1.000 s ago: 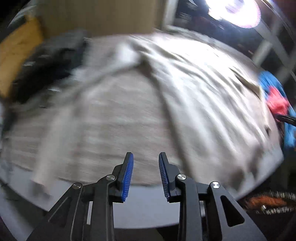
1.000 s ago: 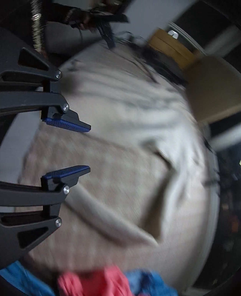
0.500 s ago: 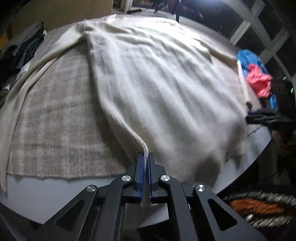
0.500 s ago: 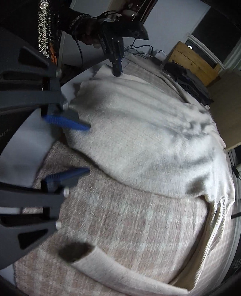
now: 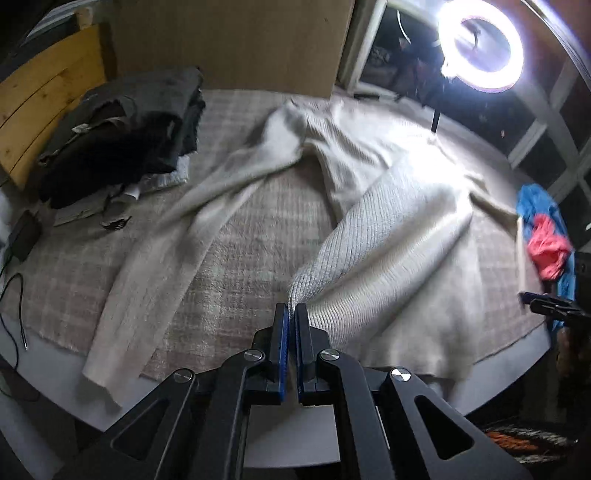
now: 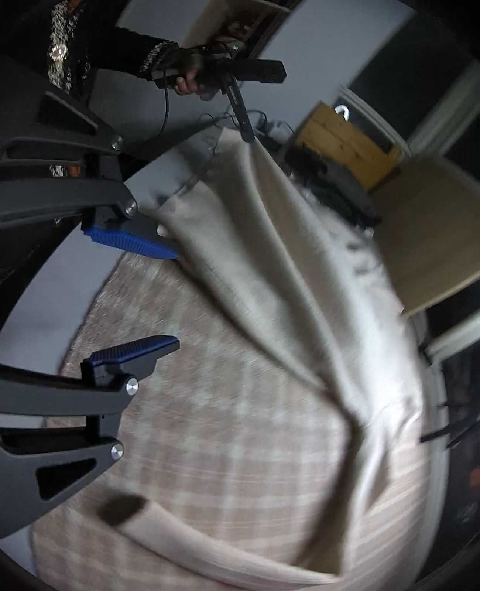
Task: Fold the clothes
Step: 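Grasp the sweater body with the right gripper while the left gripper holds the hem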
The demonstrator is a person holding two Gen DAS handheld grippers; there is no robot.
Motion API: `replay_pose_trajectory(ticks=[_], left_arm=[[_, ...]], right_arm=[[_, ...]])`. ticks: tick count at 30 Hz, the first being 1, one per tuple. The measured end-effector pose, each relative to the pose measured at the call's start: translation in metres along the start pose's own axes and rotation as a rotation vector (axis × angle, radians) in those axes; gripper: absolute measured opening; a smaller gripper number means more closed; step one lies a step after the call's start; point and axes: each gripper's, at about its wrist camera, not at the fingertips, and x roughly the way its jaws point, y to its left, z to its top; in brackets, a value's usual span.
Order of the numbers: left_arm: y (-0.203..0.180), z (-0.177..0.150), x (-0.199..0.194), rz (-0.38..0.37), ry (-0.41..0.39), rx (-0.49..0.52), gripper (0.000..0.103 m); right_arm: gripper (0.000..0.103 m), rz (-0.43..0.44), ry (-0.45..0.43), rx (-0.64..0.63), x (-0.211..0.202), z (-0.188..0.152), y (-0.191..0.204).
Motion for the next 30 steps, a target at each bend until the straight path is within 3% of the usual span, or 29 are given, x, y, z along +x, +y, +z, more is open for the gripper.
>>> replay_pose_trajectory(ticks=[9,13,15,17,22,24,26,30], left_arm=[[0.020,0.022,0.013,0.018,0.018,0.033,0.003],[0.018,0.033,0.012,0.001,0.012,0.071,0.003],[0.016,0.036,0.010,-0.023,0.015,0.091,0.003],[0.013,0.037,0.004,-0.046,0.016,0.108,0.003],[-0.019,0.032,-0.025,-0.202,0.029,0.146,0.006],[-0.038,0.024,-0.030,-0.261,0.036,0.177,0.014],[-0.056,0.014,-0.027,-0.298,0.046,0.208,0.018],[-0.075,-0.006,0.007,-0.312,0.132,0.168,0.018]], right_arm=[[0.043,0.089,0.061,-0.005,0.072,-0.012,0.045],[0.042,0.096,0.055,0.037,0.086,-0.006,0.044],[0.006,0.104,0.035,0.078,0.085,-0.002,0.040],[0.006,0.112,0.011,0.118,0.083,0.001,0.036],[0.006,0.154,-0.154,0.154,-0.021,0.004,0.024],[0.006,0.071,-0.207,0.166,-0.065,0.000,0.004],[0.006,-0.020,-0.221,0.236,-0.084,-0.005,-0.029],[0.006,-0.076,-0.164,0.336,-0.080,-0.010,-0.079]])
